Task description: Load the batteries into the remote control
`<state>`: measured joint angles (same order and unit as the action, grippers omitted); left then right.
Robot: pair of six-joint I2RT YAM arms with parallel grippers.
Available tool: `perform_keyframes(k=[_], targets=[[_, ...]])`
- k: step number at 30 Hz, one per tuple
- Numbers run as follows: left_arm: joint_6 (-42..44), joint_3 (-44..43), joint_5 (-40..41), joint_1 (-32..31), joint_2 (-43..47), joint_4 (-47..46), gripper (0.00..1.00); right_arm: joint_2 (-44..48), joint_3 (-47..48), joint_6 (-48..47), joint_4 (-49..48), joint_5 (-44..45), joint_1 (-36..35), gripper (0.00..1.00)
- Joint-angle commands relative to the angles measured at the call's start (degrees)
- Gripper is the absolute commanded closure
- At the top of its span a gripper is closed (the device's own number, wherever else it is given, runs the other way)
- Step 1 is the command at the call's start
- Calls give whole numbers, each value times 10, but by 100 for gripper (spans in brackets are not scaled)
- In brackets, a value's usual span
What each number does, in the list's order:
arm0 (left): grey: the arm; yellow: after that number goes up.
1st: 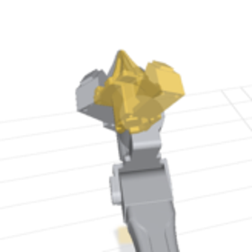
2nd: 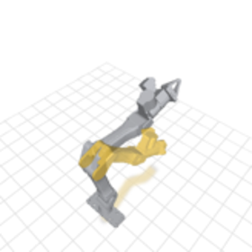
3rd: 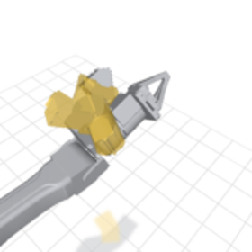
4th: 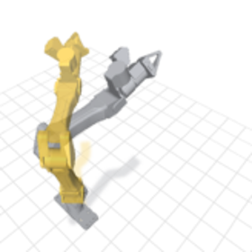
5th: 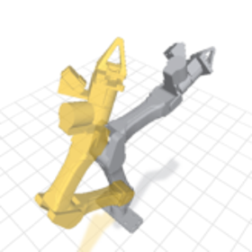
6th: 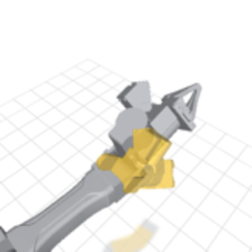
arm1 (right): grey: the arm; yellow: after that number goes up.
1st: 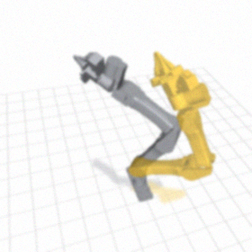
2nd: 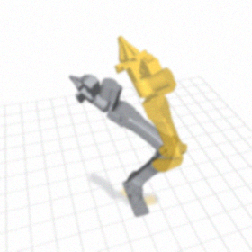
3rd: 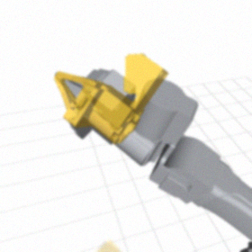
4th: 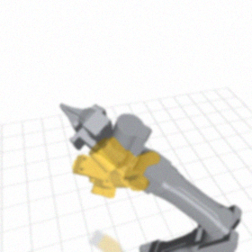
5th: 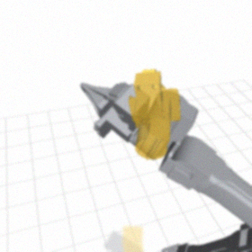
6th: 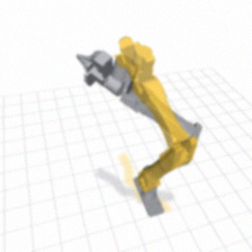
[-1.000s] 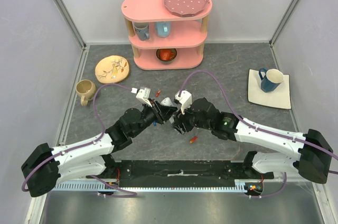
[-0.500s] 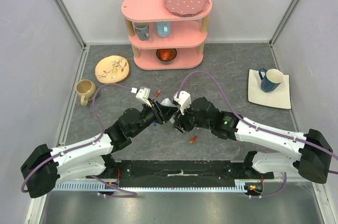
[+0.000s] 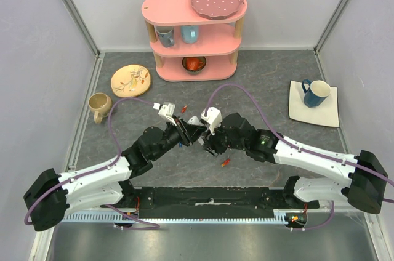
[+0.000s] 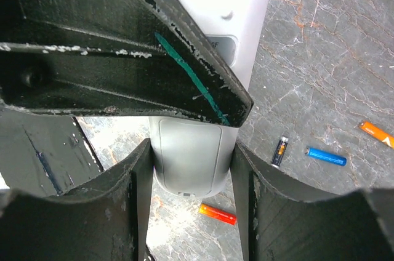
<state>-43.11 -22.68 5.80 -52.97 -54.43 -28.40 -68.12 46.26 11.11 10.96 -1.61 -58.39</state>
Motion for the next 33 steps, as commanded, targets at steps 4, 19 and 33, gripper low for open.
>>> perform_keyframes(k=[4, 19, 33], targets=[[-8, -1, -34, -3, 1, -46, 85, -3, 32, -20, 0, -5, -1, 63], [24, 69, 121, -3, 28, -139, 98, 66, 26, 85, 19, 36, -1, 2], [105, 134, 186, -5, -138, -425, 98, 167, -206, 428, -238, 169, 14, 9]])
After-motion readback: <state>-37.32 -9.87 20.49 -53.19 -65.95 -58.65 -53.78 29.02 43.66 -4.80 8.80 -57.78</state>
